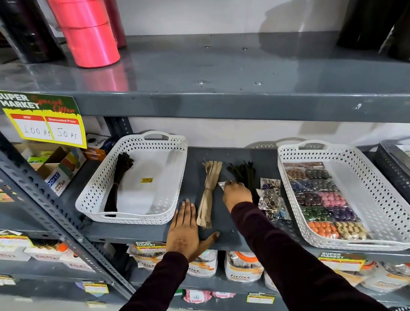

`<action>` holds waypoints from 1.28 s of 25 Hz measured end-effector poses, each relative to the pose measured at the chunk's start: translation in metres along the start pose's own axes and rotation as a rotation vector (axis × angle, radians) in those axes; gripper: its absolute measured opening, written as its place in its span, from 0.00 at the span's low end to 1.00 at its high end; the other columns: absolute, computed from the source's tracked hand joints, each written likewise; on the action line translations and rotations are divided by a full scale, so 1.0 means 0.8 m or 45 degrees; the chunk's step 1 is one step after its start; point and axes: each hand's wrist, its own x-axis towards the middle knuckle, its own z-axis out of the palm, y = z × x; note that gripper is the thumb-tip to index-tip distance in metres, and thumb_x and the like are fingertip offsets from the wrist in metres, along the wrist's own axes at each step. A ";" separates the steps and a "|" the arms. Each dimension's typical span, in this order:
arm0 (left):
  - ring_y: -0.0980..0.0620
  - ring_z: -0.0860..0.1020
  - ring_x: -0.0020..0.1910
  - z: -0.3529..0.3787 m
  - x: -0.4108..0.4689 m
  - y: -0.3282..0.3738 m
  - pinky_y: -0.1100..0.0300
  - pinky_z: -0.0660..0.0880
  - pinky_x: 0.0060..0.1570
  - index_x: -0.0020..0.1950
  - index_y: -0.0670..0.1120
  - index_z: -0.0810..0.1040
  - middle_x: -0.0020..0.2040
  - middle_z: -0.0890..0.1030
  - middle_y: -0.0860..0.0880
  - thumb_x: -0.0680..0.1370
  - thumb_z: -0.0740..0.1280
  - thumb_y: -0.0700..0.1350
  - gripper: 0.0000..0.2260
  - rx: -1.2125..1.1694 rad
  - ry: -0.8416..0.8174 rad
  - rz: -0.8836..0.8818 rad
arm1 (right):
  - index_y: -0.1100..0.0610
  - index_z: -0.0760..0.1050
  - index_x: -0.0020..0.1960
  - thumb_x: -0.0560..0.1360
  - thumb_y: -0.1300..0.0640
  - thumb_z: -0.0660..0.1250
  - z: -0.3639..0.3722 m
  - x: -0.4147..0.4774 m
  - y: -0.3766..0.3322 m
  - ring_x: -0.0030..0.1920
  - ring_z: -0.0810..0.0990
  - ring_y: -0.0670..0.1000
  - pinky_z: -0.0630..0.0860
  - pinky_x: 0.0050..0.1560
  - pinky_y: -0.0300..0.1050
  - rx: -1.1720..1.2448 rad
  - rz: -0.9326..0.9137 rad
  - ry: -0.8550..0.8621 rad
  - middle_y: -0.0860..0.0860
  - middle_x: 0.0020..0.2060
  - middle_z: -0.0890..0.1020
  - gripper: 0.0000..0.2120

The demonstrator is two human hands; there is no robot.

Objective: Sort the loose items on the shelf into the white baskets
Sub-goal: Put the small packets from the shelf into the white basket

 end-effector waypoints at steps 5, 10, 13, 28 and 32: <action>0.40 0.59 0.72 0.001 -0.001 -0.003 0.45 0.61 0.69 0.72 0.34 0.58 0.73 0.60 0.35 0.72 0.44 0.74 0.47 0.016 -0.019 0.017 | 0.63 0.76 0.57 0.80 0.54 0.61 -0.026 -0.021 0.037 0.50 0.84 0.59 0.80 0.50 0.48 0.342 0.224 0.374 0.62 0.50 0.84 0.14; 0.39 0.61 0.71 0.001 -0.002 -0.002 0.45 0.61 0.68 0.71 0.33 0.58 0.72 0.61 0.35 0.72 0.42 0.73 0.47 0.017 -0.040 0.015 | 0.68 0.55 0.74 0.80 0.66 0.55 0.006 -0.046 0.093 0.69 0.71 0.65 0.70 0.67 0.55 0.199 0.403 0.406 0.68 0.73 0.63 0.24; 0.39 0.61 0.71 -0.002 -0.002 -0.002 0.46 0.60 0.68 0.70 0.33 0.59 0.72 0.62 0.34 0.72 0.43 0.74 0.48 0.021 -0.045 0.013 | 0.64 0.54 0.76 0.80 0.62 0.53 0.034 -0.056 0.092 0.78 0.53 0.60 0.50 0.78 0.56 0.057 0.322 0.245 0.61 0.77 0.55 0.25; 0.40 0.56 0.73 0.001 -0.033 -0.008 0.48 0.55 0.69 0.73 0.34 0.53 0.74 0.56 0.35 0.71 0.41 0.75 0.49 -0.061 -0.011 -0.023 | 0.62 0.60 0.74 0.80 0.61 0.59 0.032 -0.063 0.002 0.70 0.66 0.61 0.62 0.72 0.48 0.325 -0.018 0.077 0.59 0.72 0.66 0.23; 0.39 0.61 0.71 -0.003 -0.035 -0.011 0.48 0.58 0.68 0.72 0.33 0.57 0.72 0.61 0.34 0.71 0.44 0.74 0.48 -0.059 -0.030 -0.028 | 0.59 0.67 0.71 0.79 0.60 0.61 0.028 -0.047 -0.035 0.72 0.65 0.59 0.60 0.73 0.46 0.382 -0.142 0.024 0.57 0.73 0.66 0.20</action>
